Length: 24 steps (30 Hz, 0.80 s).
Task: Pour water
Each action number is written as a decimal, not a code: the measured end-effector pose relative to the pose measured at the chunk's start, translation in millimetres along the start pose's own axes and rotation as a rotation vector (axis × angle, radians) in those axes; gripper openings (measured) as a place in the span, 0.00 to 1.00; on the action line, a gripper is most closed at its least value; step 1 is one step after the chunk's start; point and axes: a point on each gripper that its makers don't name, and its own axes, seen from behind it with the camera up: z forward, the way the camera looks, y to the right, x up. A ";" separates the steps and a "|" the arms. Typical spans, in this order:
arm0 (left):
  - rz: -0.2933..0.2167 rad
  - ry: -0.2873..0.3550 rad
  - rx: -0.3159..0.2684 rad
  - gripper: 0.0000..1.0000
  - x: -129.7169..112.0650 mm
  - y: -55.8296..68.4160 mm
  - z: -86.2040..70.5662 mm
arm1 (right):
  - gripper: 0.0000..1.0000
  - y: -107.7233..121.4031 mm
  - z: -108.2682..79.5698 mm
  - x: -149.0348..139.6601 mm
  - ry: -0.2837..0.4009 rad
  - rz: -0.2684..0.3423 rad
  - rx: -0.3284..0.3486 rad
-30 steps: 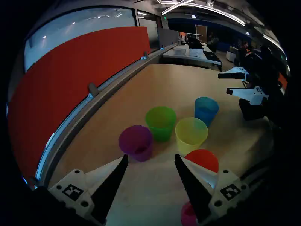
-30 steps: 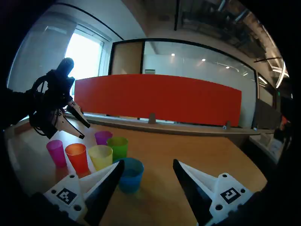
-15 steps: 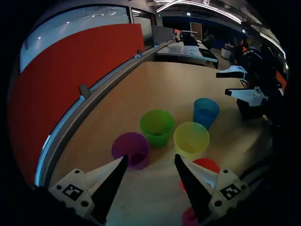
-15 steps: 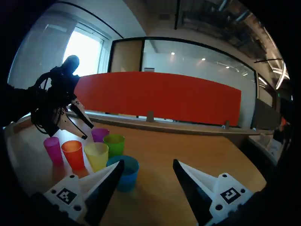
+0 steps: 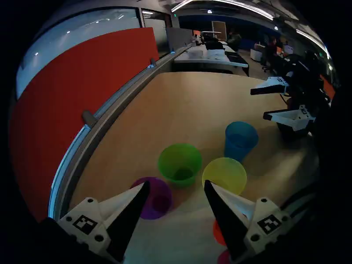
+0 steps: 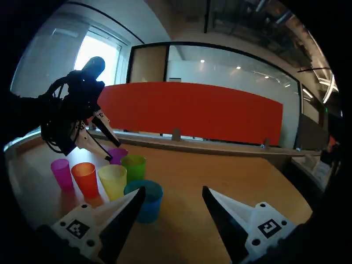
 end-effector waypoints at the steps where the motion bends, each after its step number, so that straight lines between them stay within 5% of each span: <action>1: 0.004 -0.002 -0.005 0.91 1.6 0.8 2.1 | 1.00 -0.4 0.2 -0.1 -0.001 0.000 0.001; 24: 0.033 -0.047 -0.062 0.92 22.5 5.5 40.1 | 1.00 -9.0 1.8 -6.4 -0.017 0.002 0.024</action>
